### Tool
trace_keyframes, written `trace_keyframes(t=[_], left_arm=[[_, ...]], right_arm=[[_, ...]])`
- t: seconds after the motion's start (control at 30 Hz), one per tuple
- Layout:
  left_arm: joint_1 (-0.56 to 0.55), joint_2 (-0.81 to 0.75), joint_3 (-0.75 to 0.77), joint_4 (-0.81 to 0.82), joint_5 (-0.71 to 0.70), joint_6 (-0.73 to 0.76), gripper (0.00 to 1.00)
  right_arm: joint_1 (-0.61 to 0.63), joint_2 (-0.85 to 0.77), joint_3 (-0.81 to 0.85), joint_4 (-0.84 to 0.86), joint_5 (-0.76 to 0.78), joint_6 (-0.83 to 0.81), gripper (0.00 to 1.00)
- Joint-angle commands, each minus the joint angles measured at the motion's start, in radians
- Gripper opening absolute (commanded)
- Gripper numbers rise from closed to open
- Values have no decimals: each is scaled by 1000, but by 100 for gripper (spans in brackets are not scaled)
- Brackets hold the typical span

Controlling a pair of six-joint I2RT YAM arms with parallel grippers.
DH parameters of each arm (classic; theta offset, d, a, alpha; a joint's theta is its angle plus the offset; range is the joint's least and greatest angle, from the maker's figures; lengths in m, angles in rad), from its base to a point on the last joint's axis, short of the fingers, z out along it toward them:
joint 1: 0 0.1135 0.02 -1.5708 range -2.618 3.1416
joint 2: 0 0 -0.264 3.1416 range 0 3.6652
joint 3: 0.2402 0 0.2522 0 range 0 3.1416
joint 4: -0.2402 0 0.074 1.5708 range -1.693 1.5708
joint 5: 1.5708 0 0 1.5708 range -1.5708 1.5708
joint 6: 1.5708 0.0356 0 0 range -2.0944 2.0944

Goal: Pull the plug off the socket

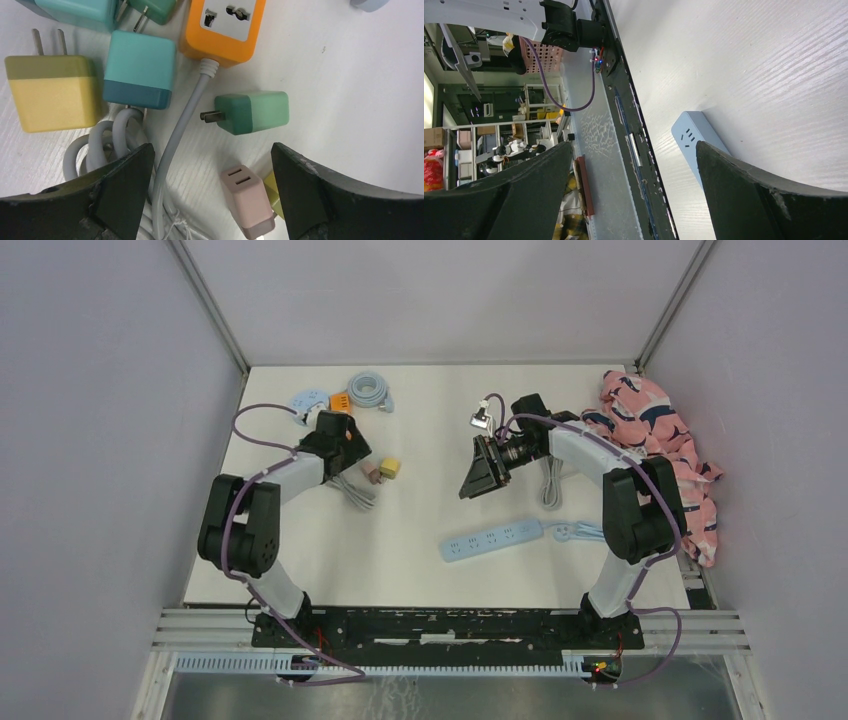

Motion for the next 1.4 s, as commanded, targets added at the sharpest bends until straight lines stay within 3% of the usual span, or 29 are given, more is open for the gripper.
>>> trace_keyframes(t=[0.0, 0.23, 0.5, 0.8, 0.97, 1.2, 1.37], left_arm=[[9, -108, -11, -20, 65, -31, 94], [9, -284, -128, 76, 213, -10, 95], [8, -493, -340, 357, 514, -17, 99], [-22, -534, -500, 692, 833, -107, 99], [-164, -544, -534, 767, 837, -40, 99], [-407, -589, -598, 803, 721, 176, 99], [-510, -652, -673, 871, 652, 269, 99]], right_arm=[[-7, -41, 55, -28, -7, -59, 100], [-7, -76, 57, -46, 1, -100, 100], [-6, -108, 61, -68, -5, -150, 100], [-8, -150, 75, -110, 29, -213, 100], [-13, -151, 82, -121, 37, -219, 100], [-52, -159, 97, -148, 45, -232, 100], [-81, -170, 96, -146, 37, -229, 100]])
